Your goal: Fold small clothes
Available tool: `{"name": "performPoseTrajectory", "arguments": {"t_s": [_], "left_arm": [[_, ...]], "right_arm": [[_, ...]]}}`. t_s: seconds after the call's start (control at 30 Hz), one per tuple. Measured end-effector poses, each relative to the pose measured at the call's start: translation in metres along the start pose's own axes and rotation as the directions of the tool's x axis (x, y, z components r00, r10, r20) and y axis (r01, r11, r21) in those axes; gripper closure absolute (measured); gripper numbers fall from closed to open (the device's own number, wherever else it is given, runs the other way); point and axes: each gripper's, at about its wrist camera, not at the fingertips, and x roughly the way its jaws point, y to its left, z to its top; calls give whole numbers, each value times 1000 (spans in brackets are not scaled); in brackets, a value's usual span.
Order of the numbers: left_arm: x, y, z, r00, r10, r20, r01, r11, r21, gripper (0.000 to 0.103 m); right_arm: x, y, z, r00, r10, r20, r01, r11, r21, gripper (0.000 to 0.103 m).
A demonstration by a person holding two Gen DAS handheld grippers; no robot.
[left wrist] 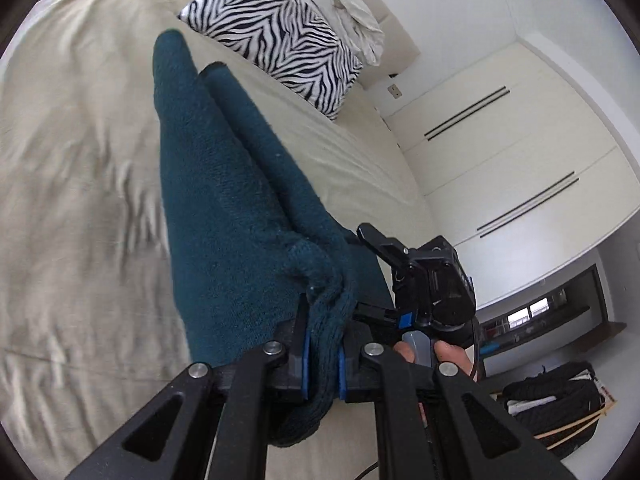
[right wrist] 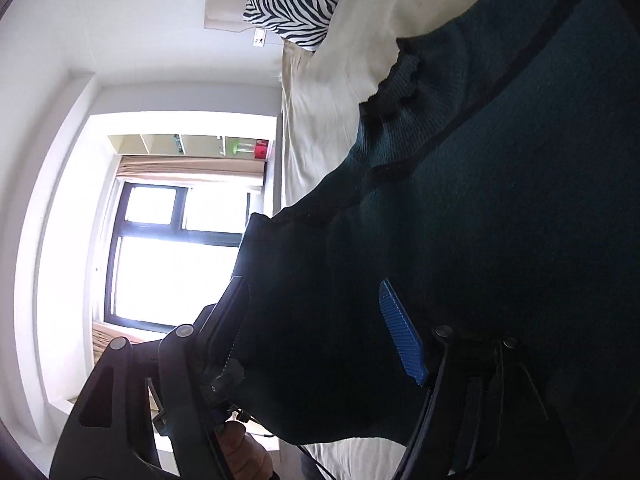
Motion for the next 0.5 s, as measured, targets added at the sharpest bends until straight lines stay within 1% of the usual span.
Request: {"name": "performPoseTrajectory", "arguments": {"t_s": [0.07,0.1,0.13,0.2,0.23,0.3,0.33,0.37,0.43,0.5], "left_arm": [[40,-23,-6,999,-12,-48,13,999,35,92],[60,-30,-10,997,-14,-70,18,998,55,92],[82,-35,-13,995,-2,-99,9,997,70,91],[116,-35,-24,985,8,-175,1,999,48,81],[124,-35,-29,981,-5,-193,14,999,41,75],[122,-35,-39,982,-32,-186,40,998,43,69],[116,-35,-41,984,-39,-175,49,998,49,60],[107,-35,-42,987,-49,-155,58,997,56,57],[86,-32,-42,992,-61,-114,70,995,77,57],[63,-26,-39,997,-42,-62,48,995,89,57]], "right_arm": [[-26,-7,13,999,27,25,-27,1000,16,29],[-38,-12,19,999,27,37,-28,999,28,27],[-49,-18,24,999,15,45,-17,999,41,21],[-65,-34,30,999,-8,48,4,997,72,20],[-69,-40,32,999,-10,46,5,996,92,21],[-79,-51,33,998,38,45,-42,993,108,21],[-78,-52,33,998,42,47,-47,993,106,22],[-77,-53,32,997,56,46,-61,993,100,22],[-78,-51,35,998,44,34,-46,996,83,22],[-74,-46,37,1000,2,26,-4,998,56,22]]}}
